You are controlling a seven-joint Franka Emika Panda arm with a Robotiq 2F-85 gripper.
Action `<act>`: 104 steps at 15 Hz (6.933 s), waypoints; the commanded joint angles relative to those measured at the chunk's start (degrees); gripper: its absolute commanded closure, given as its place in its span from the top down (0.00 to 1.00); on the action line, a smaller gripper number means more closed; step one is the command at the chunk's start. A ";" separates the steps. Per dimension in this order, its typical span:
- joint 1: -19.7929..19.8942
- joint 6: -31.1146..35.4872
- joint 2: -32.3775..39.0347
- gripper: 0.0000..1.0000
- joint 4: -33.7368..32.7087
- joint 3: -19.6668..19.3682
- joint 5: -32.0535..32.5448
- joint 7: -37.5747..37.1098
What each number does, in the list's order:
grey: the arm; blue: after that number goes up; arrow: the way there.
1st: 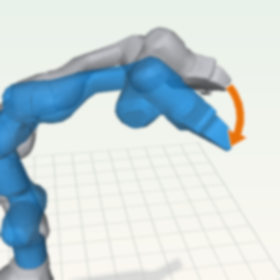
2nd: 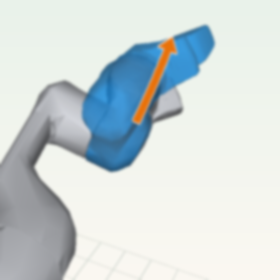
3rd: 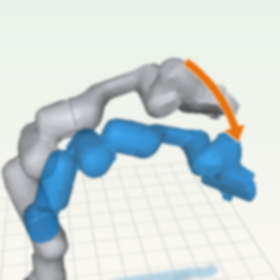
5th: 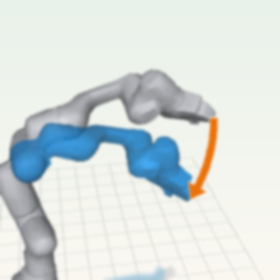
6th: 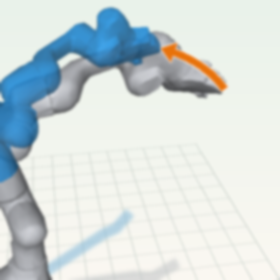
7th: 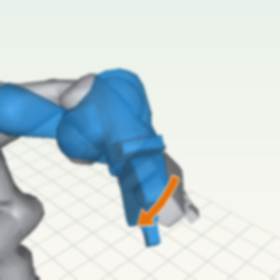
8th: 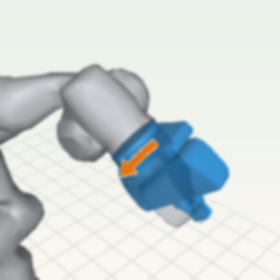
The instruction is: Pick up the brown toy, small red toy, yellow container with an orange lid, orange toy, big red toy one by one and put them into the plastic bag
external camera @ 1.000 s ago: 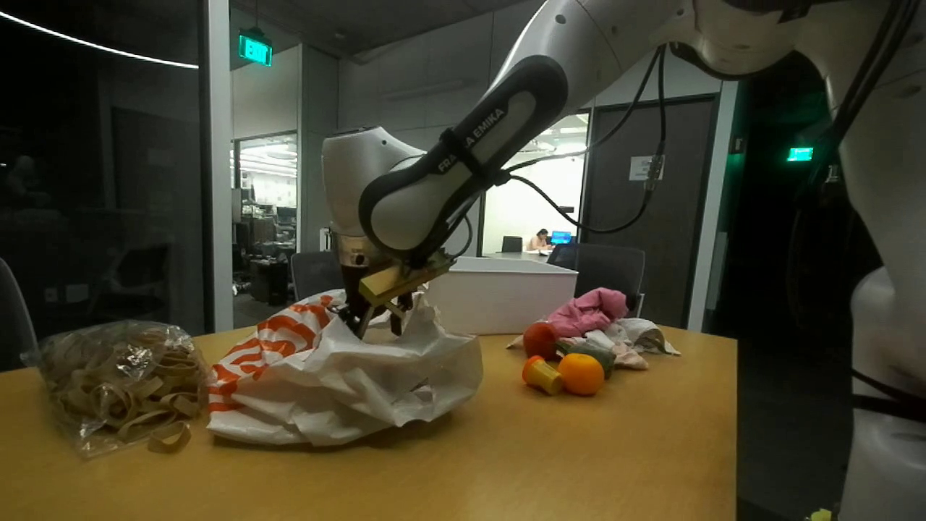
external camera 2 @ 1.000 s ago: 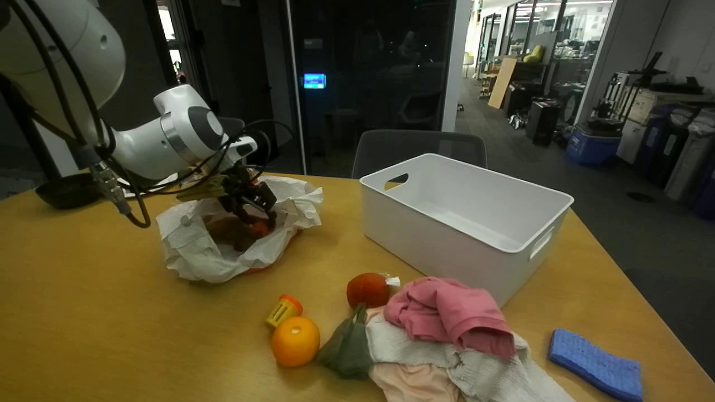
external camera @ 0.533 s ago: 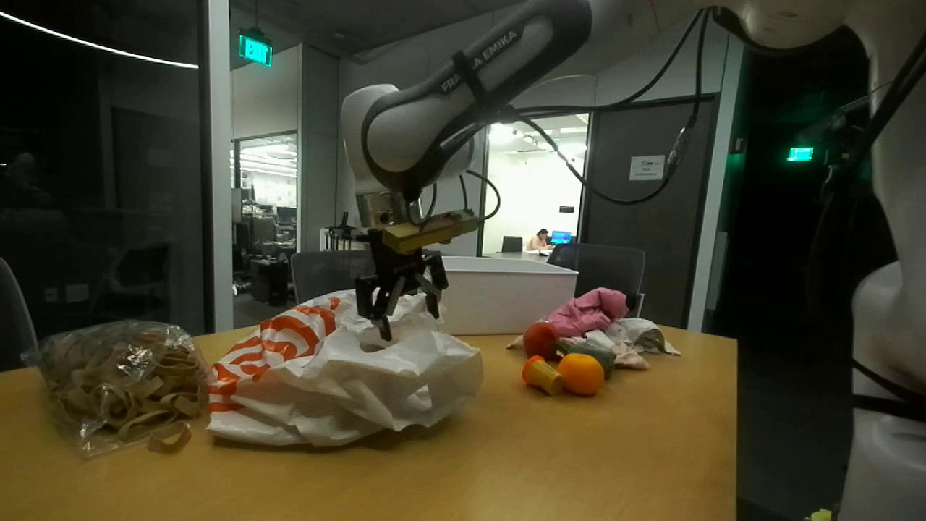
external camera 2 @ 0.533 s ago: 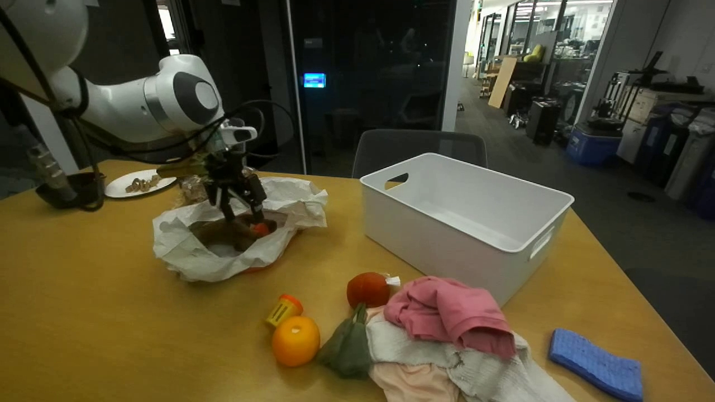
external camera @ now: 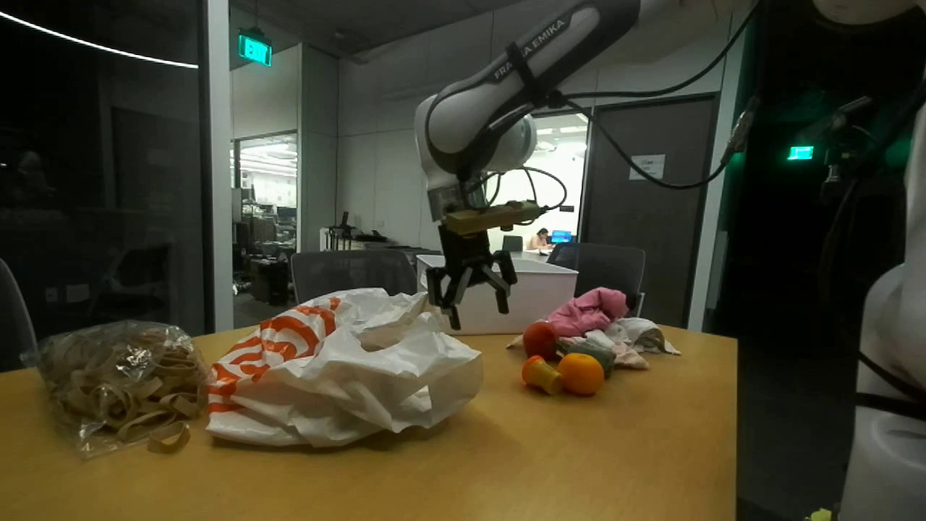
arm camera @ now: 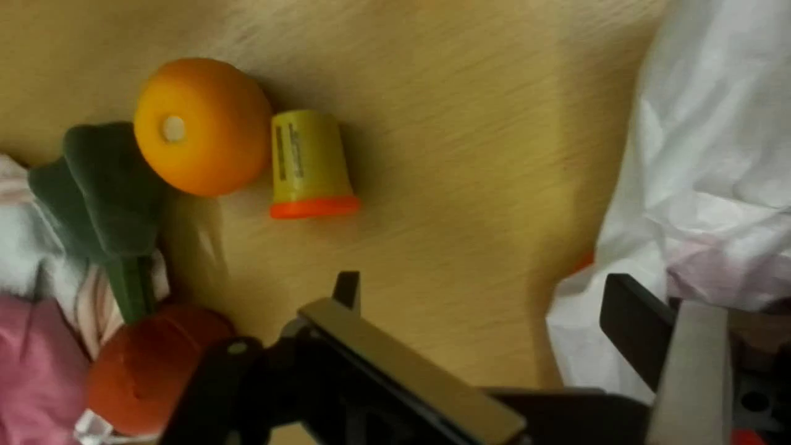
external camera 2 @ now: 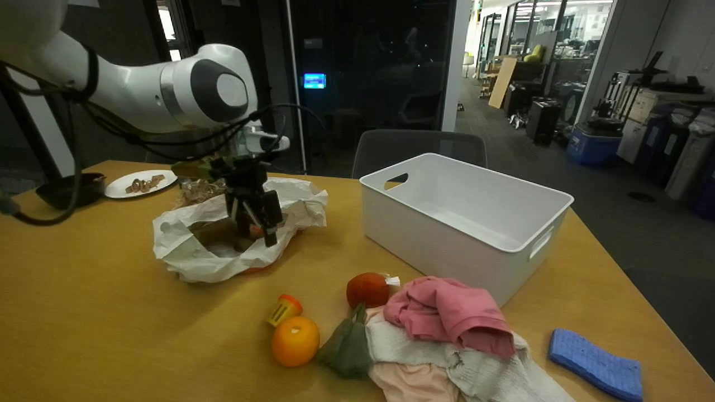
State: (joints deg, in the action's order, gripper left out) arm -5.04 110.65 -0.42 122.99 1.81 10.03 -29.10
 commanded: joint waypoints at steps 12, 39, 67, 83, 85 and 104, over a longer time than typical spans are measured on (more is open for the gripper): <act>7.29 15.82 -0.25 1.00 15.26 -3.74 0.85 -3.75; -3.44 17.93 11.52 0.23 -6.38 5.33 18.51 -5.31; -6.67 12.81 6.97 1.00 -6.23 3.49 10.16 6.49; 6.09 -1.23 -7.96 1.00 16.40 -2.15 3.77 -10.04; 7.86 0.78 -7.17 1.00 17.83 -3.24 4.25 -12.03; 8.17 13.29 -10.15 0.58 20.24 -1.08 11.12 -20.59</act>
State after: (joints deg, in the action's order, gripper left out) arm 4.80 122.50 -5.89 142.92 -1.25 19.21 -48.28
